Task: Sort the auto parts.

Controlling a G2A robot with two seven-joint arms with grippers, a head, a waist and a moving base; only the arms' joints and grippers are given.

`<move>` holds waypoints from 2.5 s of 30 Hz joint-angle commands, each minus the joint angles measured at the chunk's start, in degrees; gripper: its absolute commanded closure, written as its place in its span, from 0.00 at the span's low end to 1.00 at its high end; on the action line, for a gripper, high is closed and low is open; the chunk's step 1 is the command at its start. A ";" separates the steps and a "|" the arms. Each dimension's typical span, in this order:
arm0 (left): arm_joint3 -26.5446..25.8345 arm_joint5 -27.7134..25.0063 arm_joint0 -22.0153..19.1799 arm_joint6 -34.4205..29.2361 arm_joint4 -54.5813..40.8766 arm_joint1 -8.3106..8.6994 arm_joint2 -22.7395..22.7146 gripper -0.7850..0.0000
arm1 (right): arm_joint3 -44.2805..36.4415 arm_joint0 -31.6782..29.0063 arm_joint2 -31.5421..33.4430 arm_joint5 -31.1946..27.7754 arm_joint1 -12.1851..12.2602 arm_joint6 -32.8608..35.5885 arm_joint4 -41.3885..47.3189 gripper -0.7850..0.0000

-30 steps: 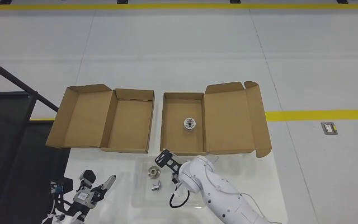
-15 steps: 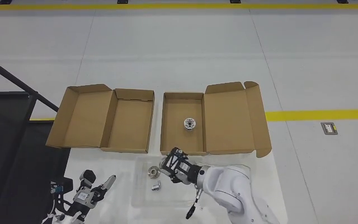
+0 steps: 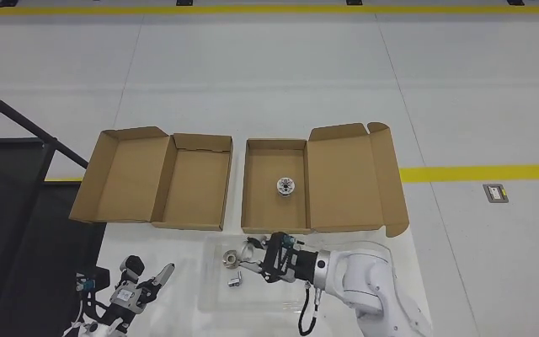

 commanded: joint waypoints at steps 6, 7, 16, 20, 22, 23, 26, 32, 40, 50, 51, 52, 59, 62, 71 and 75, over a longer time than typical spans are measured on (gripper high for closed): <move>0.00 0.00 0.00 0.00 0.00 0.00 0.00 0.00 | 4.73 2.95 3.32 7.88 0.02 -9.67 0.68 1.00; 0.00 0.00 0.00 0.00 0.00 0.00 0.00 0.00 | 6.09 3.93 3.03 9.90 -0.06 -8.57 -0.15 1.00; 0.00 0.00 0.00 0.00 0.00 0.00 0.00 0.00 | 27.02 18.59 -2.45 18.40 -2.18 -1.36 5.89 1.00; 0.00 0.00 0.00 0.00 0.00 0.00 0.00 0.00 | 38.03 25.85 -7.00 20.50 -3.90 1.67 7.60 1.00; 0.00 0.00 0.00 0.00 0.00 0.00 0.00 0.00 | 42.99 29.01 -9.40 20.68 -4.93 3.29 8.76 1.00; 0.00 0.00 0.00 0.00 0.00 0.00 0.00 0.00 | 45.19 30.52 -10.54 20.91 -5.45 4.00 9.11 1.00; 0.00 0.00 0.00 0.00 0.00 0.00 0.00 0.00 | 50.98 34.37 -14.06 20.43 -7.05 6.33 9.75 1.00; 0.00 0.00 0.00 0.00 0.00 0.00 0.00 0.00 | 59.40 39.88 -19.70 21.78 -10.28 9.72 9.84 1.00; 0.00 0.00 0.00 0.00 0.00 0.00 0.00 0.00 | 68.77 44.43 -23.31 22.50 -13.68 12.38 11.14 0.92; 0.00 0.00 0.00 0.00 0.00 0.00 0.00 0.00 | 74.91 46.77 -24.49 21.18 -16.00 10.54 12.53 0.58; 0.00 0.00 0.00 0.00 0.00 0.00 0.00 0.00 | 75.23 46.87 -24.49 21.02 -16.14 10.45 12.70 0.58; 0.00 0.00 0.00 0.00 0.00 0.00 0.00 0.00 | 75.49 46.99 -24.48 20.73 -16.25 10.35 12.86 0.60; 0.00 0.00 0.00 0.00 0.00 0.00 0.00 0.00 | 75.79 47.45 -24.43 20.55 -16.59 9.42 12.53 0.45; 0.00 0.00 0.00 0.00 0.00 0.00 0.00 0.00 | 75.39 47.34 -24.38 20.70 -16.56 9.32 12.14 0.41; 0.00 0.00 0.00 0.00 0.00 0.00 0.00 0.00 | 71.97 46.04 -22.78 19.38 -15.35 5.60 11.48 0.22; 0.00 0.00 0.00 0.00 0.00 0.00 0.00 0.00 | 65.57 43.23 -21.22 18.41 -13.61 1.56 9.58 0.08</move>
